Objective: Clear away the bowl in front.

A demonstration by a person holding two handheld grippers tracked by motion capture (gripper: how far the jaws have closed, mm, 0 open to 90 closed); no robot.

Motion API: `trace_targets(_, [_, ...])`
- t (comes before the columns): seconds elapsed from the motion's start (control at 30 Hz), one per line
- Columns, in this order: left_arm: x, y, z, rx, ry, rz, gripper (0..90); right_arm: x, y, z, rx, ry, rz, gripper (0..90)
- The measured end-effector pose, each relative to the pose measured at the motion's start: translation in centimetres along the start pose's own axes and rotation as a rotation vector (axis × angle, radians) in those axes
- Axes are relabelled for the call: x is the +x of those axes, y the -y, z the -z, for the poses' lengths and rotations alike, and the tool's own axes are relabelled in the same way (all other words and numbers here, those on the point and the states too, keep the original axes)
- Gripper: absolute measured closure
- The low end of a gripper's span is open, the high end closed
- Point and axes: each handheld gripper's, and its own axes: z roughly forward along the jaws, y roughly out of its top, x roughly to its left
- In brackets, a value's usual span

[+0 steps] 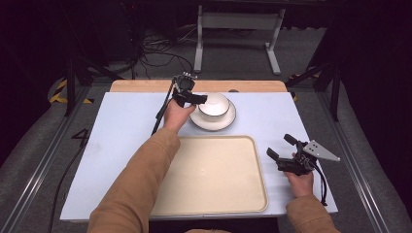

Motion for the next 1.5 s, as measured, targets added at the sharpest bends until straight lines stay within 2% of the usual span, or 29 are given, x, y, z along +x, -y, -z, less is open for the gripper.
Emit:
trace_targets(0.4, [-0.3, 0.2, -1.9, 0.093, 0.022, 0.010, 27.9, 0.1, 0.0, -0.1, 0.011, -0.012, -0.011, 2.5])
trace_targets(0.57, [-0.1, 0.4, -2.3, 0.127, 0.032, 0.033, 28.7, 0.1, 0.1, -0.3, 0.017, -0.022, -0.007, 3.0])
trace_targets(0.73, [0.1, 0.4, -2.5, 0.159, 0.037, 0.056, 33.4, 0.1, 0.1, -0.3, 0.019, -0.023, -0.008, 3.0])
trace_targets(0.8, [0.1, 0.4, -2.6, 0.182, 0.041, 0.081, 39.0, 0.1, 0.1, -0.3, 0.020, -0.025, -0.007, 3.0])
trace_targets(1.0, [0.3, 0.4, -2.8, 0.202, 0.055, 0.120, 44.3, 0.2, 0.1, -0.3, 0.026, -0.026, -0.005, 3.0])
trace_targets(1.07, [0.2, 0.3, -2.8, 0.203, 0.062, 0.126, 47.2, 0.2, 0.1, -0.3, 0.027, -0.025, -0.004, 3.0])
trace_targets(1.17, [0.0, 0.3, -3.0, 0.220, 0.048, 0.118, 50.9, 0.2, 0.1, -0.4, 0.031, -0.028, -0.004, 3.3])
trace_targets(1.27, [-0.1, 0.3, -3.2, 0.234, 0.033, 0.130, 55.6, 0.2, 0.1, -0.4, 0.032, -0.030, -0.002, 3.3])
trace_targets(1.43, [-0.1, 0.3, -3.3, 0.251, 0.028, 0.149, 65.7, 0.2, 0.1, -0.4, 0.033, -0.032, -0.002, 3.5])
trace_targets(1.5, [-0.2, 0.1, -3.2, 0.255, 0.028, 0.151, 73.8, 0.2, 0.1, -0.4, 0.033, -0.034, -0.001, 3.6])
